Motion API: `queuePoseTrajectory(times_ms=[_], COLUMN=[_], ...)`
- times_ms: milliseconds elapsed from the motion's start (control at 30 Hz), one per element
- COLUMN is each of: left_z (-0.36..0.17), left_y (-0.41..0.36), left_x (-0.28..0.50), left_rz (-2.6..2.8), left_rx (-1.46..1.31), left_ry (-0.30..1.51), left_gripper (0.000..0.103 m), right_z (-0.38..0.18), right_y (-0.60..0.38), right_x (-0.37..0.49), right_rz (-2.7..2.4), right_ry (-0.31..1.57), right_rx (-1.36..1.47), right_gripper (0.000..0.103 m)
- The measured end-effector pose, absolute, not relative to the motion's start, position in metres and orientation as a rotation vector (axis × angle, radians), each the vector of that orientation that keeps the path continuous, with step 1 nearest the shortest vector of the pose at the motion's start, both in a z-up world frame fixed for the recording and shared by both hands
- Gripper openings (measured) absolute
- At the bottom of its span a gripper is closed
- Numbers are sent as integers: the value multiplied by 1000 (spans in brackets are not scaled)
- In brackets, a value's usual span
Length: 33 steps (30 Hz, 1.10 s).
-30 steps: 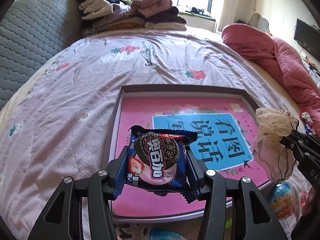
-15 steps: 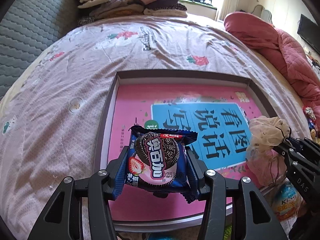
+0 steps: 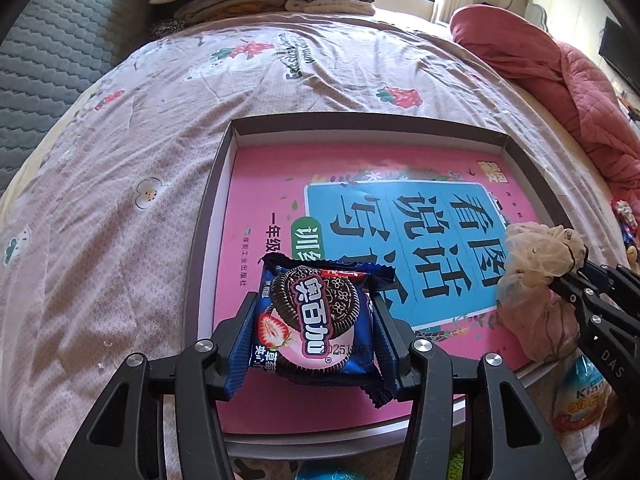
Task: Organize objects
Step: 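Lower and release cookie pack in tray while right gripper releases mesh bag there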
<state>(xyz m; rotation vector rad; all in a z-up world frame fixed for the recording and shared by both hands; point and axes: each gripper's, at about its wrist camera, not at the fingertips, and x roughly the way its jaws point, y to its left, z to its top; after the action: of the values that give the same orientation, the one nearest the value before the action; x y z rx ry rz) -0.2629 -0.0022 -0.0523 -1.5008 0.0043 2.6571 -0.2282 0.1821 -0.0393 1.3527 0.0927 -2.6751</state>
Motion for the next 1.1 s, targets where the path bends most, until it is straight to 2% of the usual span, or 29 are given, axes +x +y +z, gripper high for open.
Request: queuePoseTrajectory(times_ms=[233, 733, 967, 1100], left_z=[-45, -27, -17, -8], left_y=[-1, -3, -1, 0], left_x=[-261, -253, -242, -234], left_rz=[2675, 2724, 2748, 2775], left_rx=[-1486, -1442, -1411, -1380], left_ry=[15, 10, 3, 3], left_gripper=[57, 58, 61, 67], right_z=[-32, -13, -1, 7], right_y=[183, 184, 181, 181], right_x=[-228, -221, -216, -212], right_rz=[-2692, -2731, -2741, -2744], right_ry=[95, 106, 99, 90], right_rx=[1327, 1251, 1201, 1169], right_gripper=[42, 43, 47, 49])
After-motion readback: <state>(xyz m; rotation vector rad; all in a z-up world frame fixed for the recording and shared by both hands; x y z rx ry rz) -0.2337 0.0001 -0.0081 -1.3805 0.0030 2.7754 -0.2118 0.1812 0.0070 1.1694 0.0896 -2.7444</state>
